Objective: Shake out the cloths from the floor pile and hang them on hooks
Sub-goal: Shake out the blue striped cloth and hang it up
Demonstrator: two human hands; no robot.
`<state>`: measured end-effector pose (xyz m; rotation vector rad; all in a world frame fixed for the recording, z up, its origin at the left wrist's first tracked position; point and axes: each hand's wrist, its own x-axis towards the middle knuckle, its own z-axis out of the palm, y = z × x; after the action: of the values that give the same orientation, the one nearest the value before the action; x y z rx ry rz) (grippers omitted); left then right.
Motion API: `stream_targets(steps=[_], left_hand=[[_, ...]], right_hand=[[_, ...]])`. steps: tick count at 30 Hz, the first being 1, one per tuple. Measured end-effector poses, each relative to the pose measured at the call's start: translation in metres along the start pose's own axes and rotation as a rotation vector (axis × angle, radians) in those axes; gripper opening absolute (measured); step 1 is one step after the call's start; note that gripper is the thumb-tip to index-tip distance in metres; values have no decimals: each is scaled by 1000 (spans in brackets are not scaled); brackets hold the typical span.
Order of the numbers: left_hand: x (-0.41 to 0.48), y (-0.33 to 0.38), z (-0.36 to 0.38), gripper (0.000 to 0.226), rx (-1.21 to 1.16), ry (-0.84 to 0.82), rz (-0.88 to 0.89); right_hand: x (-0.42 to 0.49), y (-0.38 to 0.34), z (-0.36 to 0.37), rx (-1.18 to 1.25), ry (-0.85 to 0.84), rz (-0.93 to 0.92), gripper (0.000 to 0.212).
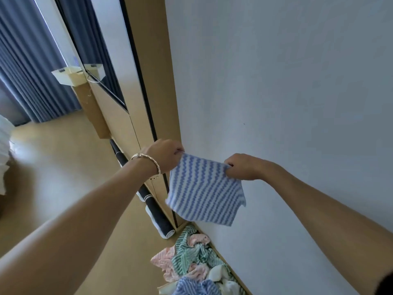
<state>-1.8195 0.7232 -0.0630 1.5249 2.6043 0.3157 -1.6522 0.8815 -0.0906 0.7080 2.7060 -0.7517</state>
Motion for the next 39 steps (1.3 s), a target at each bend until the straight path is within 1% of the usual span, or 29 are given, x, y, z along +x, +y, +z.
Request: stream_targets(steps=[4,6,8,11,16,19,22,25,26,27,28,29,30,33,34,36,39], left_hand=[[3,7,-8,19,82,-75,31],[6,10,-9,22,69,-64,57],[6,14,-12,23,51,-52,88],[4,17,-21,22,20,-63,142],[1,20,-36,23,-201,-140,280],[-5,28,-28,20,-323,-212,340],[-15,48,-13,23,-440,-278,410],[-31,82,-1,21,-501,-399,488],[-38,95,2,18,-498,-410,522],[-48,108,5,24,-484,-422,585],[-58,121,8,36,-434,-421,675],[-68,136,10,43,-414,-425,719],[-81,151,13,47,-351,-389,796],[-122,193,16,49,-240,-302,1004],[-134,206,16,48,-226,-283,1065],[-164,234,15,49,-189,-261,1156],[-221,277,13,53,-172,-273,1270]], right_hand=[[-24,-10,-24,-4,109,14,18],[-38,-12,-30,-9,156,41,16],[-52,-13,-30,-13,180,89,19],[-72,-18,-28,-17,196,210,23],[-109,-30,-13,-30,244,409,27],[-135,-39,3,-37,251,512,25],[-167,-45,25,-13,276,614,25],[-210,-47,50,64,306,731,23],[-226,-46,58,97,330,766,21],[-243,-46,65,136,367,796,20],[-262,-45,72,178,408,819,21],[-280,-45,78,215,444,835,24],[-299,-45,85,243,466,850,28],[-356,-49,105,270,489,878,48],[-375,-52,113,275,501,888,51],[-415,-58,130,286,524,918,50],[-479,-67,160,290,576,991,47]])
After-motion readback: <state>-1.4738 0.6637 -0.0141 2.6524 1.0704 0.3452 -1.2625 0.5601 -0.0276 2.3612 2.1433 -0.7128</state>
